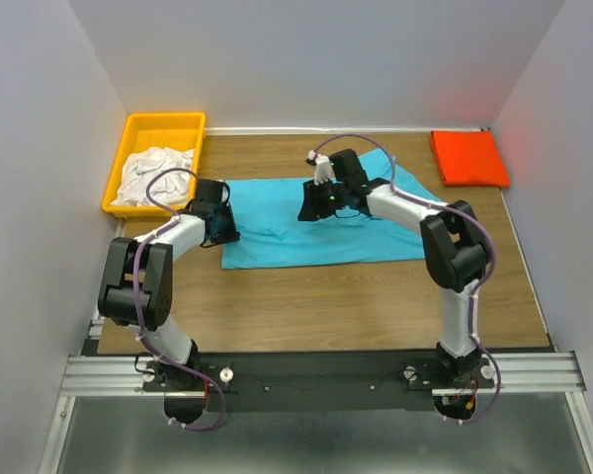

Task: Fold and stack the t-shirts
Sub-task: Fold the tshirt

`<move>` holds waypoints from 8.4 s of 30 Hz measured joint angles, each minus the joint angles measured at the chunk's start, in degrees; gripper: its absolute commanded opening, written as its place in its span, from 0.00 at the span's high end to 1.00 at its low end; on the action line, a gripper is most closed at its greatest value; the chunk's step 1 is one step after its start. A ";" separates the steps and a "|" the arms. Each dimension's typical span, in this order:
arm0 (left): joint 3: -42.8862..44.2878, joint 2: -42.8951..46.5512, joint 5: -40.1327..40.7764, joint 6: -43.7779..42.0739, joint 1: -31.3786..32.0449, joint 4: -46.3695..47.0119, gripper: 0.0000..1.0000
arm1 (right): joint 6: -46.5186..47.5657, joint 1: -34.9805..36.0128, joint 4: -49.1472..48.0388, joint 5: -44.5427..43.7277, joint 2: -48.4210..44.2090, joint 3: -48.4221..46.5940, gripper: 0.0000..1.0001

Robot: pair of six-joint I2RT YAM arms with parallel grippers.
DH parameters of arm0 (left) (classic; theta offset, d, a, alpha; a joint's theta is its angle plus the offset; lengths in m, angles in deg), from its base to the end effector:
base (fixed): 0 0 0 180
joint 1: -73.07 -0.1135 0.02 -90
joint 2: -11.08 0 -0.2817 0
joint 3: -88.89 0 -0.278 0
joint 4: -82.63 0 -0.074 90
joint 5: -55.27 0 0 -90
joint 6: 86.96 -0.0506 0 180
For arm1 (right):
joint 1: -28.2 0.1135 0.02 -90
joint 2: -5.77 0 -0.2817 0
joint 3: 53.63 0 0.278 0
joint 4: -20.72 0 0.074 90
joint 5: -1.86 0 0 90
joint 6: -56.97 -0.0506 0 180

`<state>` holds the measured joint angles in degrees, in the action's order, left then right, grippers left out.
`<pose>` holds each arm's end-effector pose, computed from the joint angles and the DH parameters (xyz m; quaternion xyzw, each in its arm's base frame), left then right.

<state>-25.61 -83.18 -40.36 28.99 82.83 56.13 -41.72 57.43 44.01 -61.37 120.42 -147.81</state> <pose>0.3495 -0.0652 0.1585 -0.1197 0.9458 -0.1360 0.2694 0.4113 0.2562 0.1899 -0.2490 0.8642 0.3255 0.2921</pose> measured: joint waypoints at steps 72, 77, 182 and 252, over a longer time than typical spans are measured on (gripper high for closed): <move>-6.67 3.13 3.58 0.26 -1.44 5.20 0.75 | 17.11 0.42 10.29 -5.16 7.61 -6.10 0.60; -6.67 3.13 3.72 0.24 -1.51 5.18 0.75 | 18.01 0.11 10.29 -6.38 6.75 -4.87 0.64; -6.67 3.13 3.91 0.22 -1.49 5.22 0.66 | 16.52 -4.28 12.46 0.35 9.31 -10.05 0.62; -11.52 26.62 4.66 -9.07 -1.55 12.66 0.37 | -31.10 -17.18 -12.94 -10.01 3.45 4.83 0.42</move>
<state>-37.13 -56.55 -35.71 19.92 81.28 68.78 -72.82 40.25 31.07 -71.38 123.87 -142.98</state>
